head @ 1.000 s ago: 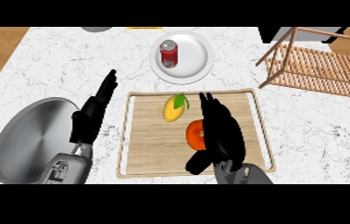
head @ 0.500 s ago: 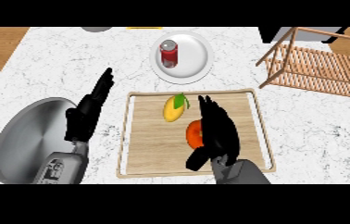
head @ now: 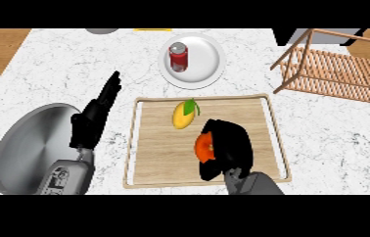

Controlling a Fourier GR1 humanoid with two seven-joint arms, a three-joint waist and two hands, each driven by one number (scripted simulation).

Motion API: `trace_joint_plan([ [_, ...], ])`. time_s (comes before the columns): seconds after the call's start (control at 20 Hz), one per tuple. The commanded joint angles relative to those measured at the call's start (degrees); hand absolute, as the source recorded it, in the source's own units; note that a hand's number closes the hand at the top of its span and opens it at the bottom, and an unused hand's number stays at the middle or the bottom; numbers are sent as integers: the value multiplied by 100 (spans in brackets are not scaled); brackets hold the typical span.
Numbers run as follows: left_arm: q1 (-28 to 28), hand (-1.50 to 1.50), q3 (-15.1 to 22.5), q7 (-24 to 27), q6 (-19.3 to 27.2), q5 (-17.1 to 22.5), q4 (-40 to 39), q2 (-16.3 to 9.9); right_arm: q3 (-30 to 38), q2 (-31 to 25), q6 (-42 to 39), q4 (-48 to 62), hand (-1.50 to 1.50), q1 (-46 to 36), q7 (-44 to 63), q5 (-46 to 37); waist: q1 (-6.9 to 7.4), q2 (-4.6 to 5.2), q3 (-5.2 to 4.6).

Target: Pick the squash from the tray and place it in the tiered shelf

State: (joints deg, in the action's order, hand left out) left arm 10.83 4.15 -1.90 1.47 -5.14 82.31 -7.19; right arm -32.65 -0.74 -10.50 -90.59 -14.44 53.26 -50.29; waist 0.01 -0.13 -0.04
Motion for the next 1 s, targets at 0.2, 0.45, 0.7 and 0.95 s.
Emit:
trace_joint_plan([
  [0.2, -104, 0, -81, 322, -128, -104, -265, 53, 368, -390, -32, -837, 150, 619, -481, 20, -27, 9, 4],
  [0.45, -29, 0, -318, 318, -252, 23, -243, -129, 1047, -997, 144, -1577, 150, 1339, -1069, 530, -43, 9, 5],
  [0.7, 88, 0, -76, 187, 31, -213, -372, 250, 1113, -849, 449, -2235, 150, 1622, -1334, 651, -57, 7, 4],
  [0.95, -117, 0, -158, -245, -149, -71, 320, -26, 1545, -271, 1141, -3287, 150, 1479, -1213, 967, -24, -24, 8],
])
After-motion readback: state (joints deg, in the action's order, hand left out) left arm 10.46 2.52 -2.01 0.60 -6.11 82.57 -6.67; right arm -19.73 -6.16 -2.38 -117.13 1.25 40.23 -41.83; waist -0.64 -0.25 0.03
